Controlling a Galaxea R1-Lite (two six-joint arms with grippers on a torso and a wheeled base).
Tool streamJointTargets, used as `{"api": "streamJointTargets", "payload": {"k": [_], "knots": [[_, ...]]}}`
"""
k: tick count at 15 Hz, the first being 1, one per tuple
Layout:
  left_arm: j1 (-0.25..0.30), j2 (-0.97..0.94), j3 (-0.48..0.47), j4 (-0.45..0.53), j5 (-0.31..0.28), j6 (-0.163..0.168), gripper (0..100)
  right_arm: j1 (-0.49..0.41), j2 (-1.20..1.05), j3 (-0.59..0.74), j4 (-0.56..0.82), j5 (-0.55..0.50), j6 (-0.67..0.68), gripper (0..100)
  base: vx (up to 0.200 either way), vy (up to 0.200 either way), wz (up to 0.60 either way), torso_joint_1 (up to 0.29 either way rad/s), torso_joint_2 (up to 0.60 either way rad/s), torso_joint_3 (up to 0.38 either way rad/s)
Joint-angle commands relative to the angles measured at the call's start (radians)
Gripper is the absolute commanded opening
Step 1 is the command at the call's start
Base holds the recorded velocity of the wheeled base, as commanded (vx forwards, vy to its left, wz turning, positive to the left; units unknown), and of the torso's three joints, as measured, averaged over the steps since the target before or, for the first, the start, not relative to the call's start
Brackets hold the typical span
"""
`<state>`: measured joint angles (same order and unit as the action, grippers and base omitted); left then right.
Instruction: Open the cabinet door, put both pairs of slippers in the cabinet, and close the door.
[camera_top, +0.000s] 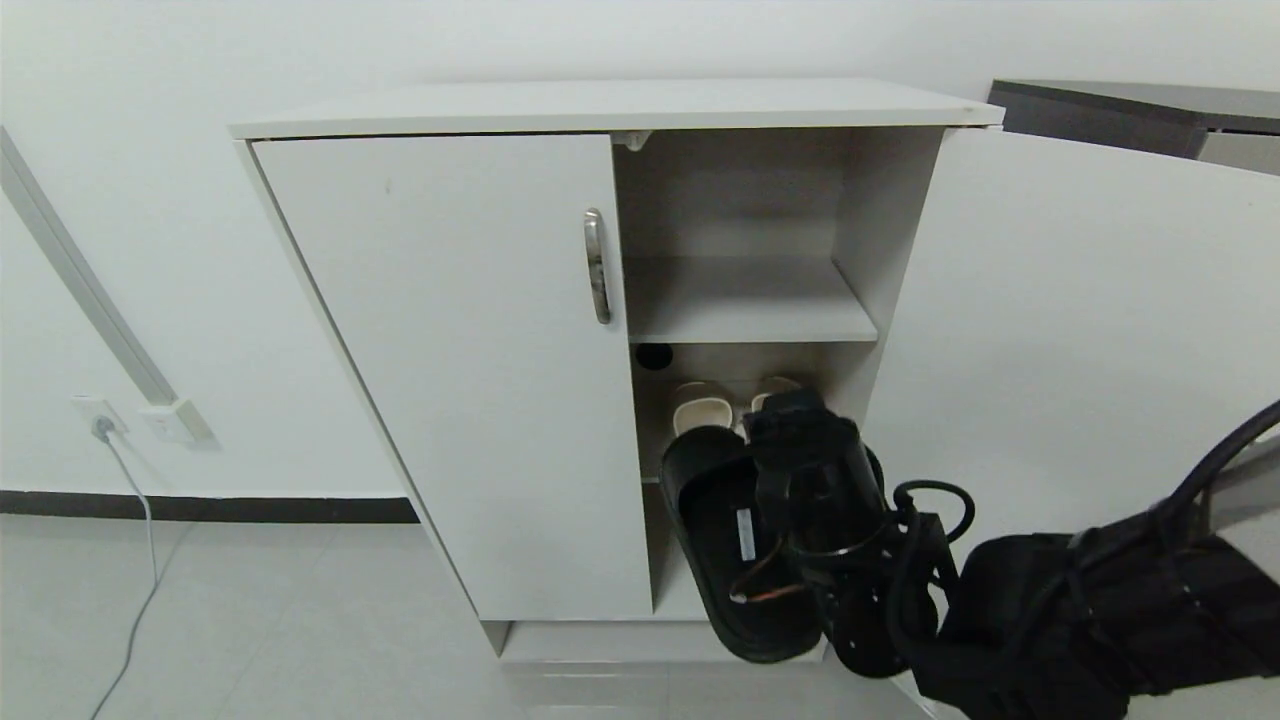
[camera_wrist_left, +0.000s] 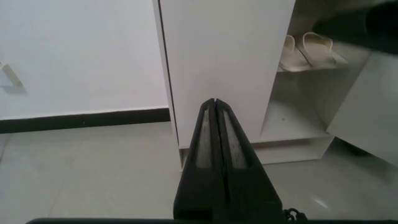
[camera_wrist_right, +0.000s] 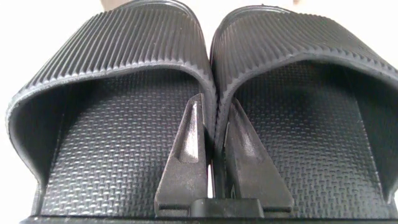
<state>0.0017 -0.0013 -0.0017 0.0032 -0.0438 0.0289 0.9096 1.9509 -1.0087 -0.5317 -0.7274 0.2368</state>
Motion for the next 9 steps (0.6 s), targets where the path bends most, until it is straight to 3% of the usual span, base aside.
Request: {"api": "streamJointTargets", "payload": {"k": [1, 9], "knots": [[0.0, 0.001, 0.0, 0.0, 0.001, 0.0, 0, -0.001, -0.033, -0.133, 0.047, -0.044, 0.004, 0, 0.0, 0.0, 0.0, 0.0, 0.0, 0.0], [0.0, 0.001, 0.0, -0.002, 0.001, -0.001, 0, -0.049, 0.0, -0.271, 0.047, -0.07, -0.083, 0, 0.0, 0.0, 0.0, 0.0, 0.0, 0.0]]}}
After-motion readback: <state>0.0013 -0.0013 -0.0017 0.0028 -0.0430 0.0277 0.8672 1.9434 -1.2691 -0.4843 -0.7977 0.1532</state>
